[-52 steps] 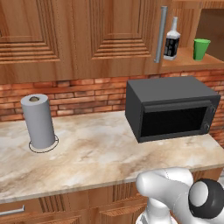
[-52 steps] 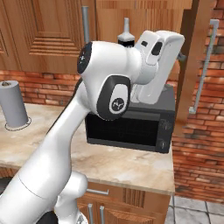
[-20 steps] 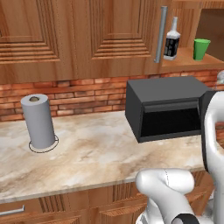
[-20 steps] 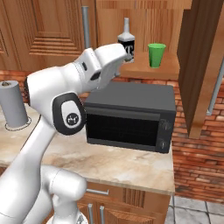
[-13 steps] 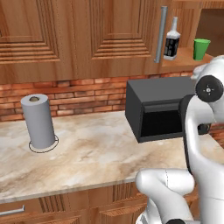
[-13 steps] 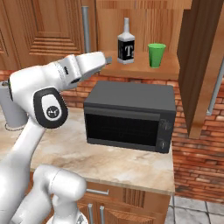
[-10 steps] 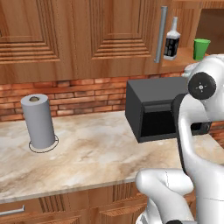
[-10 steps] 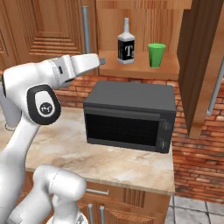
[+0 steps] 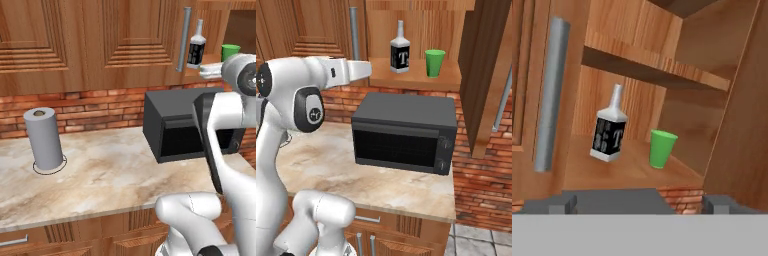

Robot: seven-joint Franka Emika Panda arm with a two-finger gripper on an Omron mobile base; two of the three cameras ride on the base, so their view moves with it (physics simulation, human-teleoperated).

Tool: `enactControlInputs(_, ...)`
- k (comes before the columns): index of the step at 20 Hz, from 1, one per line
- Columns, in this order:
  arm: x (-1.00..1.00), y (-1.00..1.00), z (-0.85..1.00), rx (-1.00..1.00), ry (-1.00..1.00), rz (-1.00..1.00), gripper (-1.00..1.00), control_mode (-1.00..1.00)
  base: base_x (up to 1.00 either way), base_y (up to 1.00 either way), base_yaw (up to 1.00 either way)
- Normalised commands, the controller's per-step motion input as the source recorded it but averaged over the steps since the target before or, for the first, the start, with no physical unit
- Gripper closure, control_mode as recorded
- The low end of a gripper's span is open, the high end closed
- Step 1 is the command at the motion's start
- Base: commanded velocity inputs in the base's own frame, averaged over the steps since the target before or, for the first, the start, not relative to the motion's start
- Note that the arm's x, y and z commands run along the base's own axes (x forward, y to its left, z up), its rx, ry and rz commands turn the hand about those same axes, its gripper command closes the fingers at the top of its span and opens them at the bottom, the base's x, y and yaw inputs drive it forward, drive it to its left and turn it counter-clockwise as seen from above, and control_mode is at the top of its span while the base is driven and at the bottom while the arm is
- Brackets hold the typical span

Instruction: Open the cabinet directly in front. Then move the liquor and the cup to the dining counter with the jar on it.

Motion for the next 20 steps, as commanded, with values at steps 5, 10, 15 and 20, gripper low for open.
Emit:
enactControlInputs(5,0.4,0.06,-0.01,0.2,-0.03,0.38,-1.0,-1.0,0.0,0.0,0.0)
enactControlInputs(10,0.17,0.12,-0.15,0.16,-0.01,0.29,-1.0,-1.0,0.0,0.0,0.0)
enactControlInputs(15,0.04,0.07,-0.1,0.06,-0.08,0.15,-1.0,-1.0,0.0,0.0,0.0)
enactControlInputs(20,0.26,0.25,-0.01,0.0,-0.13,0.0,-1.0,-1.0,0.0,0.0,0.0)
